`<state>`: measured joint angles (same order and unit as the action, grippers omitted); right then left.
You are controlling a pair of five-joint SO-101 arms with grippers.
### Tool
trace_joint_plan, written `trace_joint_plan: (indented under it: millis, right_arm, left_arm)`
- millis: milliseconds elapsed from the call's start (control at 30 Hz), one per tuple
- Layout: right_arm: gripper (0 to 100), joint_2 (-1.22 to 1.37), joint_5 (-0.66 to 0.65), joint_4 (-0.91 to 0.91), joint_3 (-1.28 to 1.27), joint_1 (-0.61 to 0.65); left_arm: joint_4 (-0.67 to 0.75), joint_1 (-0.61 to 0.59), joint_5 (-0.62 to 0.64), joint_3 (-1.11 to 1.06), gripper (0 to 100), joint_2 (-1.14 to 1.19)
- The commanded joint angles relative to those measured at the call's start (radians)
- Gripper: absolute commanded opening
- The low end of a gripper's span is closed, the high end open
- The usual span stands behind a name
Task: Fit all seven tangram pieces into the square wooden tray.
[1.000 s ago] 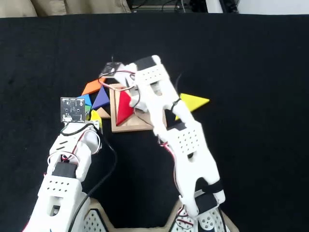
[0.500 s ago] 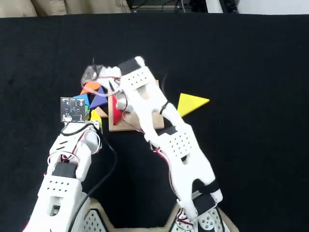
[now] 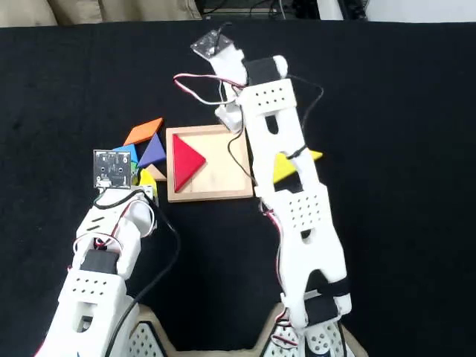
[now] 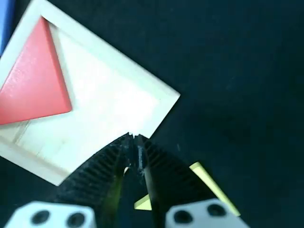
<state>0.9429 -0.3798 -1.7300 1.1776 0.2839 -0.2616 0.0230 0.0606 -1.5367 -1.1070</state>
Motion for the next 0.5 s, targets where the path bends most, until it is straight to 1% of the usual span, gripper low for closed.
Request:
trace_joint_plan:
  millis: [0, 167, 267, 467]
  right_arm:
    - [1.1, -0.125, 0.061, -0.035, -0.027, 0.005]
    - [1.1, -0.236, 0.137, -0.035, -0.031, 0.014]
    - [1.1, -0.323, 0.169, -0.037, -0.042, 0.008]
    - [1.1, -0.555, 0.173, -0.037, -0.153, 0.035]
  left_arm:
    - [0.025, 0.012, 0.002, 0.010, 4, -0.017]
    - [0.029, 0.013, 0.002, 0.012, 4, -0.017]
    - [0.061, 0.008, 0.002, 0.002, 4, -0.017]
    - [0.061, 0.013, 0.002, 0.002, 4, -0.017]
